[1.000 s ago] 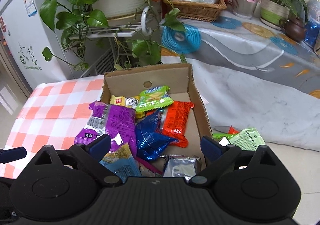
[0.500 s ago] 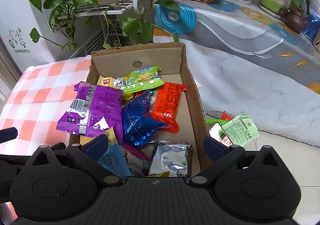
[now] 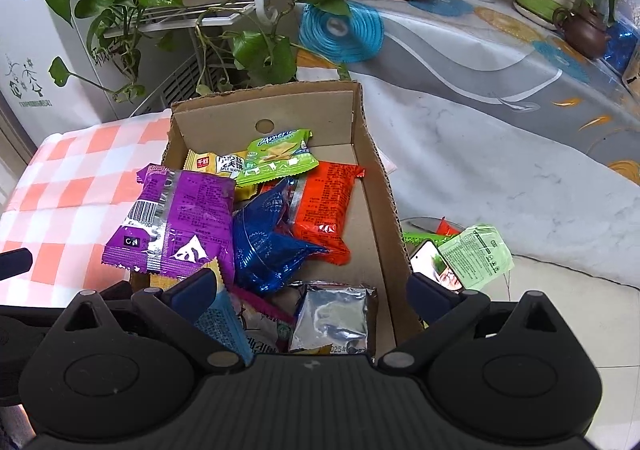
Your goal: Organize snacks
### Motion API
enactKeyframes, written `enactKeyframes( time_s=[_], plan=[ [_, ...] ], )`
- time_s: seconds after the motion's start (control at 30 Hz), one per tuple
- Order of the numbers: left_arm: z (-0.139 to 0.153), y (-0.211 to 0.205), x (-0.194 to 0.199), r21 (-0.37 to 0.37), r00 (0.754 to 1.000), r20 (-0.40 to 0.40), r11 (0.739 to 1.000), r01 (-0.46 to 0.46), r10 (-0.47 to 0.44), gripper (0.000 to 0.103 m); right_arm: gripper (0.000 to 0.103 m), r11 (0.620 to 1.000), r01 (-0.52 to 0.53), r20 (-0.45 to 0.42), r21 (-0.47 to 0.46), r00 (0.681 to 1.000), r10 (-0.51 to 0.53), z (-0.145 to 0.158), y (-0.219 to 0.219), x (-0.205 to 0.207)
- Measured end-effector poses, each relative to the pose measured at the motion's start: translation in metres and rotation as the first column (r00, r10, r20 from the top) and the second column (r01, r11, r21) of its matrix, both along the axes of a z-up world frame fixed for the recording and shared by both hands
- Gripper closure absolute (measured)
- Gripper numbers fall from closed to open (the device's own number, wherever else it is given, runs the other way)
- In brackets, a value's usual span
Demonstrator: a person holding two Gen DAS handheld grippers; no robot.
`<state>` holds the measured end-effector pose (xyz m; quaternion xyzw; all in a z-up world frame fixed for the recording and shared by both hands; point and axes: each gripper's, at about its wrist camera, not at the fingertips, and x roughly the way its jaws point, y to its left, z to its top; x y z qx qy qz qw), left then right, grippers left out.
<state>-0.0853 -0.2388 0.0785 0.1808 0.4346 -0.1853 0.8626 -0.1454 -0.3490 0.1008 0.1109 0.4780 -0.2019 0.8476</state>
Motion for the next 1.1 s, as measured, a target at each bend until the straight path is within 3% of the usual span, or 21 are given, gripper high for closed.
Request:
enactKeyframes(
  time_s=[1.1],
  plan=[
    [-0.004, 0.010, 0.001, -0.042, 0.999, -0.045, 0.999, 0.012, -0.014, 0.005, 0.000, 0.998, -0.056, -0.008, -0.031, 0.998, 0.056, -0.002, 0.012, 0.008]
  ],
)
